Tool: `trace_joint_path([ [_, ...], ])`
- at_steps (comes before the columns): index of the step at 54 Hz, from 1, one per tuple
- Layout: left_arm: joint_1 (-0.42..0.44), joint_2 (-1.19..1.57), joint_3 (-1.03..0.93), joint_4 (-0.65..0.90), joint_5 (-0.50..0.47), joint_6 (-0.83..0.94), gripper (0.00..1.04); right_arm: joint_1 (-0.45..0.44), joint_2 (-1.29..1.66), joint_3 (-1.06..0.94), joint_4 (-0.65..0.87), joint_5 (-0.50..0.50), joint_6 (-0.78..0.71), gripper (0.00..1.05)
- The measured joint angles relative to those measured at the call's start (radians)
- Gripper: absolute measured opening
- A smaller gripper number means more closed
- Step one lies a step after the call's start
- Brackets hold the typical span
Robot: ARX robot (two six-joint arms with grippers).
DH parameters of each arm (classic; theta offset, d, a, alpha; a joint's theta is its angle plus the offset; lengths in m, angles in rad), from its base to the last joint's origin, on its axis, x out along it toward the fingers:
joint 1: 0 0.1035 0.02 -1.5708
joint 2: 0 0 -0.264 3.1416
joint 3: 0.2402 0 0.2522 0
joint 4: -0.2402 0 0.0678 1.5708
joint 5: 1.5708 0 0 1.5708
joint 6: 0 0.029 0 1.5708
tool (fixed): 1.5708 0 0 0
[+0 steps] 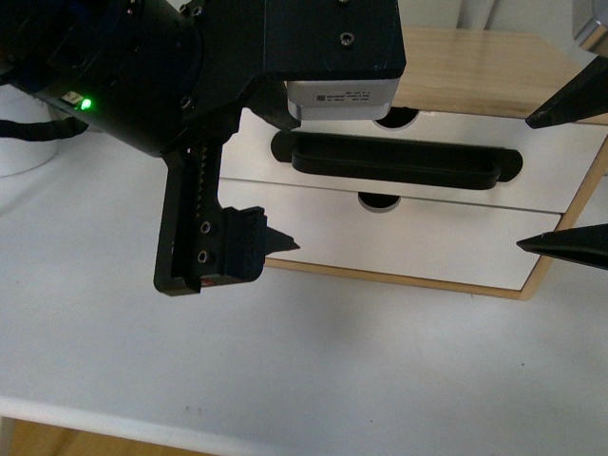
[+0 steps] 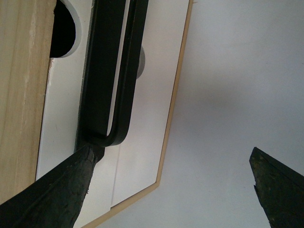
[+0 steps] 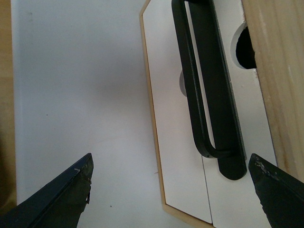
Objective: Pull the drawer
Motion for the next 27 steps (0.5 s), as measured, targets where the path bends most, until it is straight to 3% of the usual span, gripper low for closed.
trace_joint_path([
  [27, -0.014, 0.132, 0.113, 0.0, -0.008, 0.032, 0.99, 0.022, 0.123, 0.046, 0.077, 0.004, -0.043, 0.96],
])
